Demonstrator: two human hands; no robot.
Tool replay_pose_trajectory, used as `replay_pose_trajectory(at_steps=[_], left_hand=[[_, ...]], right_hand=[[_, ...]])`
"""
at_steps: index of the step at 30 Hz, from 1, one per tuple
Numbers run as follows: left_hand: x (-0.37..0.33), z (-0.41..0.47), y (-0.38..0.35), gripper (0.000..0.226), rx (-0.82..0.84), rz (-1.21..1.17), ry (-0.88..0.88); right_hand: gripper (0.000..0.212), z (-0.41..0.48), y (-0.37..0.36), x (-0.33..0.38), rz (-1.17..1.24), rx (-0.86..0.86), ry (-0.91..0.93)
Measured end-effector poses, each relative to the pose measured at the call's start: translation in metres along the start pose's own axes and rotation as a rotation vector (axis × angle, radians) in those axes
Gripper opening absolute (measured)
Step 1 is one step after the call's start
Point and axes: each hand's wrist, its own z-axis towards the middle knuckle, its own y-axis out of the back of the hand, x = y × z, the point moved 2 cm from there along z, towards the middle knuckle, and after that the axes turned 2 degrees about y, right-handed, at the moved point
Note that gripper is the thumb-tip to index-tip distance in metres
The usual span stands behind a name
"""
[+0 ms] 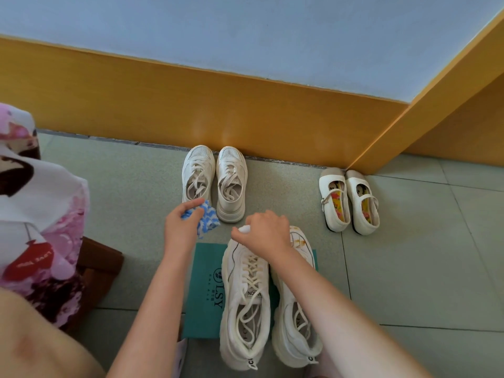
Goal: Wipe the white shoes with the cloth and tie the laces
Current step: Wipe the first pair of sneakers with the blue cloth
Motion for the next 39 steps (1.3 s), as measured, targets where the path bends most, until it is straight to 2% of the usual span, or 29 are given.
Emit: replay_pose_trajectory(at_steps=[4,8,10,12,16,19,21,24,28,32,39], left_hand=[[-0.001,0.001,0.003,0.019,-0.008,0.002,0.003],[-0.002,0.001,0.003,0.019,-0.008,0.006,0.005],[-0.002,0.0,0.002,0.019,-0.007,0.01,0.003],[-0.002,0.0,0.002,0.019,-0.005,0.01,0.006],[-0.003,-0.001,0.003,0.019,-0.003,-0.017,0.021],[-0.003,-0.002,0.003,0.019,0.007,-0.018,0.023],[-0.003,-0.003,0.002,0.02,0.012,-0.013,0.019],[-0.004,-0.003,0.003,0.02,0.005,-0.007,0.023],[-0.006,-0.005,0.004,0.019,0.009,-0.018,0.023],[-0.009,-0.008,0.002,0.02,0.017,-0.012,0.017],[-0.013,-0.012,0.003,0.021,0.024,-0.014,0.008]], right_hand=[[0.041,0.004,0.003,-0.003,0.1,-0.069,-0.084],[0.05,0.004,0.012,-0.014,0.298,0.021,-0.139],[0.045,0.004,0.012,-0.012,0.221,0.046,-0.115],[0.039,0.004,0.011,-0.011,0.164,-0.001,-0.125],[0.047,0.0,0.009,-0.022,0.325,-0.051,-0.165],[0.047,-0.005,0.009,-0.021,0.262,0.01,-0.15],[0.044,-0.008,0.007,-0.019,0.229,-0.035,-0.164],[0.045,-0.012,0.004,-0.026,0.376,-0.063,-0.195],[0.051,-0.019,0.009,-0.038,0.702,0.003,-0.243],[0.05,-0.026,0.02,-0.037,0.967,-0.01,-0.25],[0.056,-0.035,0.028,-0.033,0.996,-0.096,-0.197]])
